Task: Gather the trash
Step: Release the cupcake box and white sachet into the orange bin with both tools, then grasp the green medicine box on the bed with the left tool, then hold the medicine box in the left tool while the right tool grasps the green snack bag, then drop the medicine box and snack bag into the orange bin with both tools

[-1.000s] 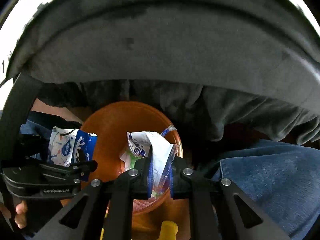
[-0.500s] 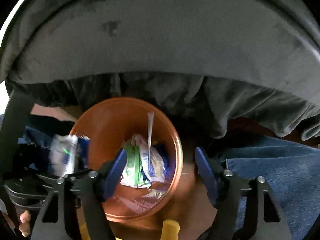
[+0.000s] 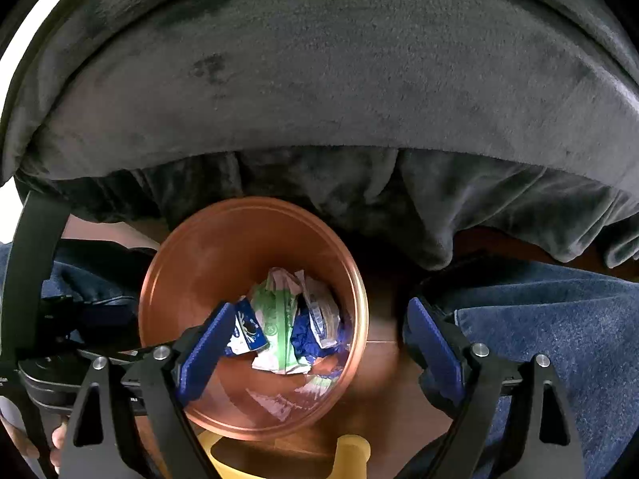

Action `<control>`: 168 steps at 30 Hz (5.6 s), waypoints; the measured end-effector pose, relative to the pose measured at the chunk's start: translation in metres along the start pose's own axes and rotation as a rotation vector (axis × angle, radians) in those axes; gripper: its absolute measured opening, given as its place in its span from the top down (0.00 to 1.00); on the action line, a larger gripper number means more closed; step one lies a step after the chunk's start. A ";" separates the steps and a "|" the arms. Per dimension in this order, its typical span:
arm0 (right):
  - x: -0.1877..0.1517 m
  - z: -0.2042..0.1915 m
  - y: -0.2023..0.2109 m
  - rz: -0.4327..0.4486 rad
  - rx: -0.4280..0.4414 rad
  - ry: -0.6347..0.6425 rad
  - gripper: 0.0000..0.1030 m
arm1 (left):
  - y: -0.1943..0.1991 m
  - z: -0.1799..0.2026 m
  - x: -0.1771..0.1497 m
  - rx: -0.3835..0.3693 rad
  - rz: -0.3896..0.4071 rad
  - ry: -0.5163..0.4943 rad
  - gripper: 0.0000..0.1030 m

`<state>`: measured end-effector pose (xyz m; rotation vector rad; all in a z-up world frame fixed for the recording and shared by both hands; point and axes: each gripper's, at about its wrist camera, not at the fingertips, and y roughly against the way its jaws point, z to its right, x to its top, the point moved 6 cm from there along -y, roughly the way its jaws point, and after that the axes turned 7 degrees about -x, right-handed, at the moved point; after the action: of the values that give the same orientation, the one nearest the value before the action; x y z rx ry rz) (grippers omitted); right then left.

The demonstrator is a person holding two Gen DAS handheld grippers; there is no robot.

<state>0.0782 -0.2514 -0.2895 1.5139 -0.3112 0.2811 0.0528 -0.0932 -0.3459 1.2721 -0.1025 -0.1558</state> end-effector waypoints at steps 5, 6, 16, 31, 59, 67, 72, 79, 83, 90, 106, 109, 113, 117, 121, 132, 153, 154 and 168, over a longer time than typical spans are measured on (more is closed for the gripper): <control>-0.001 -0.002 0.003 0.007 0.000 -0.001 0.16 | 0.006 0.001 0.000 -0.008 0.012 -0.002 0.15; -0.001 -0.001 0.004 0.010 0.000 -0.002 0.16 | 0.007 0.001 0.000 -0.008 0.016 -0.001 0.15; 0.002 0.000 0.029 0.048 0.004 -0.002 0.15 | 0.033 0.007 -0.005 -0.056 0.079 0.008 0.14; 0.053 0.009 0.124 0.254 0.072 0.001 0.14 | 0.145 0.018 -0.004 -0.102 0.332 -0.021 0.14; 0.224 0.074 0.160 0.417 0.123 -0.119 0.11 | 0.306 0.035 0.369 -0.082 0.551 -0.290 0.11; 0.245 0.069 0.141 0.401 0.145 -0.107 0.11 | 0.280 0.030 0.423 -0.046 0.502 -0.305 0.11; 0.249 0.066 0.136 0.396 0.144 -0.096 0.11 | 0.280 0.024 0.428 -0.068 0.550 -0.284 0.15; 0.255 0.064 0.141 0.409 0.149 -0.097 0.11 | 0.302 0.001 0.411 -0.119 0.634 -0.221 0.16; 0.266 0.056 0.148 0.432 0.160 -0.066 0.11 | 0.325 -0.012 0.386 -0.147 0.677 -0.189 0.16; 0.322 0.036 0.154 0.470 0.175 0.045 0.11 | 0.343 -0.023 0.323 -0.119 0.707 -0.192 0.16; 0.518 -0.055 0.061 0.209 0.120 0.298 0.16 | 0.344 -0.041 0.255 -0.224 0.723 -0.146 0.16; 0.519 -0.058 0.040 0.129 0.093 0.308 0.37 | 0.342 -0.044 0.252 -0.227 0.717 -0.143 0.16; 0.514 -0.059 0.041 0.102 0.148 0.281 0.74 | 0.337 -0.043 0.248 -0.228 0.706 -0.151 0.16; 0.508 -0.056 0.066 0.153 0.157 0.250 0.80 | 0.337 -0.040 0.243 -0.237 0.705 -0.153 0.16; 0.497 -0.048 0.105 0.209 0.223 0.215 0.81 | 0.339 -0.032 0.235 -0.240 0.708 -0.163 0.16; 0.358 -0.019 0.207 0.295 0.311 0.221 0.81 | 0.354 0.012 0.151 -0.220 0.709 -0.266 0.16; 0.046 0.005 0.150 0.099 0.327 0.139 0.80 | 0.170 0.035 -0.044 -0.083 0.347 -0.280 0.16; 0.039 0.005 0.138 0.082 0.326 0.127 0.80 | 0.160 0.035 -0.047 -0.076 0.328 -0.284 0.16; 0.012 -0.006 0.037 -0.088 0.308 0.038 0.67 | 0.063 0.019 -0.033 -0.080 0.127 -0.164 0.17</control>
<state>0.0760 -0.2443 -0.2512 1.8181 -0.1757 0.2971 0.0210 -0.0872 -0.2803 1.1677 -0.3148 -0.1528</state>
